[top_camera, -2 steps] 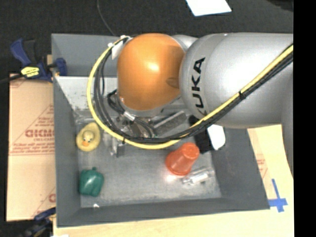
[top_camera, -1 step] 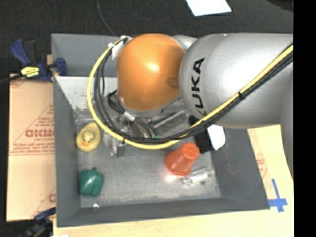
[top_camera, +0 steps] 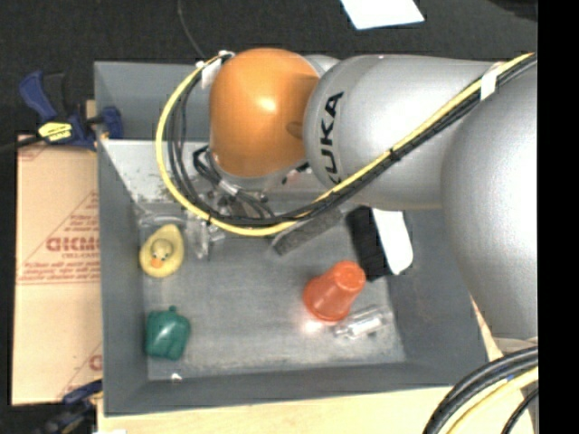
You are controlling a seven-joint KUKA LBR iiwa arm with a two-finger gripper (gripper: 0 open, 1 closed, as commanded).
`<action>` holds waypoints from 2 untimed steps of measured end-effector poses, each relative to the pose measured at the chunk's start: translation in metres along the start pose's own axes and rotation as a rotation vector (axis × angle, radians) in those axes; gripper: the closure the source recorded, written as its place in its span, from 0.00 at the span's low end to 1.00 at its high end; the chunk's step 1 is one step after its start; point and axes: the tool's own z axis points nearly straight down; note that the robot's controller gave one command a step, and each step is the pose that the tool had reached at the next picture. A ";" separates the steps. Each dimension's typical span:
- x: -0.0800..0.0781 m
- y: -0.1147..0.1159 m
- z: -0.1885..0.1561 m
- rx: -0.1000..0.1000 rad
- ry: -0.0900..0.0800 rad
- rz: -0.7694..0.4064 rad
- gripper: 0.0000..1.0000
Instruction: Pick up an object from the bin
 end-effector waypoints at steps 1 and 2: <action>0.063 0.035 -0.026 -0.002 0.004 0.017 1.00; -0.010 0.040 0.034 -0.001 0.002 0.008 1.00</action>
Offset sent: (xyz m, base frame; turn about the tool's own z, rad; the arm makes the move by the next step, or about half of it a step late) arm -0.0044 0.0419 -0.0352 0.0031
